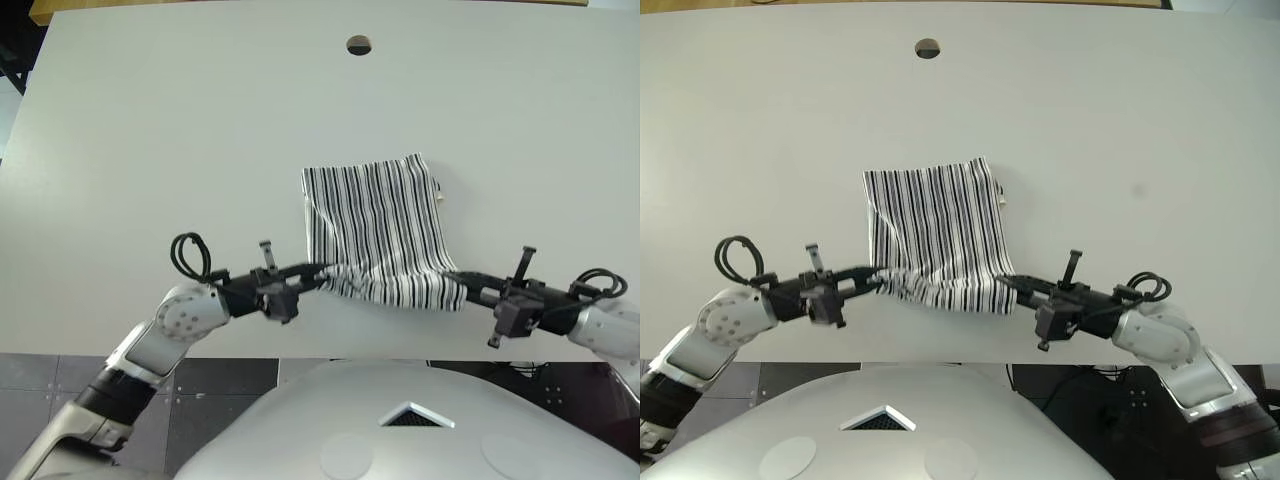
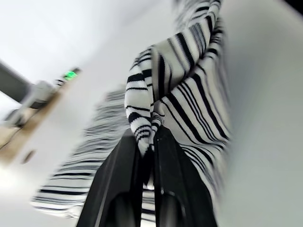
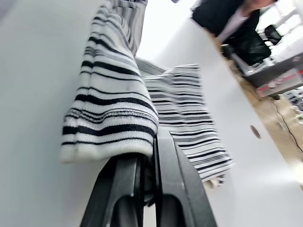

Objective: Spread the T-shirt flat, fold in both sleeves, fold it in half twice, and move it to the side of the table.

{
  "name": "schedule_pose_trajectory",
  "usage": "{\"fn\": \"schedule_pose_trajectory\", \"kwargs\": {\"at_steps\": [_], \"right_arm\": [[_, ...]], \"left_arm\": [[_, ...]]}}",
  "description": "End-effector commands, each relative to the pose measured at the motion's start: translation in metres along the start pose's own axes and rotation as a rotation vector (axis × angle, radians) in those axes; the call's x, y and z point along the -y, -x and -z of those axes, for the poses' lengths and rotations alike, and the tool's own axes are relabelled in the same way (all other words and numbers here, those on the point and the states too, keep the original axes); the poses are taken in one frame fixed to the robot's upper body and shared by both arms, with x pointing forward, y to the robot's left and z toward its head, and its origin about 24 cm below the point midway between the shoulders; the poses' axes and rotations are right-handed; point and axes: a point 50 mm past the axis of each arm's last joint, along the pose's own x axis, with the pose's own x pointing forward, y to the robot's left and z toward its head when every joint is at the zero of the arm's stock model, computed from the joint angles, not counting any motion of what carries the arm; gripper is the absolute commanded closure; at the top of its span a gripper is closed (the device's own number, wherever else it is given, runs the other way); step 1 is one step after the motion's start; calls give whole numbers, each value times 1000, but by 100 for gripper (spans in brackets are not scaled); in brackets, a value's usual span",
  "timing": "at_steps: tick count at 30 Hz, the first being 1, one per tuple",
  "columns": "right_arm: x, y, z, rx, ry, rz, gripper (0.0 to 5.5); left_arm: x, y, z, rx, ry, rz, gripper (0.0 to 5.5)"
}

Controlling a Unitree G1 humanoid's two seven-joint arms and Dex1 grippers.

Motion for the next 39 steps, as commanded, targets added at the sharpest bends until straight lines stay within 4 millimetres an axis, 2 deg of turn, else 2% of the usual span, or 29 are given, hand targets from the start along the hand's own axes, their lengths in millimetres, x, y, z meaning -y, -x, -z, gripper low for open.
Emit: {"fn": "schedule_pose_trajectory", "kwargs": {"at_steps": [1,4,8,15,16,17,25,29,31,32,35,38,39], "right_arm": [[39,-31,11,-28,-18,165,540],[55,-46,23,-81,-16,233,540],[65,-64,38,-150,-35,293,540],[82,-86,59,-218,-71,369,540],[84,-90,60,-219,-61,381,540],[87,-94,61,-220,-46,392,505],[103,-118,63,-188,-70,471,370],[116,-127,66,-198,-117,528,297],[123,-129,68,-205,-135,591,295],[127,-129,66,-185,-139,635,295],[127,-121,42,-15,-117,722,295],[99,-126,7,147,-116,574,295],[86,-131,2,157,-138,491,295]], "left_arm": [[-25,-10,10,-49,69,-170,538],[-31,-15,21,-128,79,-221,538],[-32,-20,41,-243,60,-252,538],[-46,-36,61,-324,49,-312,538],[-49,-38,62,-322,52,-327,502],[-51,-39,63,-319,55,-344,490],[-63,-44,58,-273,132,-450,369],[-75,-48,65,-302,170,-505,305],[-81,-43,79,-374,155,-558,270],[-85,-37,85,-414,135,-602,255],[-91,-15,100,-501,107,-743,207],[-91,0,96,-452,125,-869,154],[-93,3,90,-409,136,-918,154]]}}
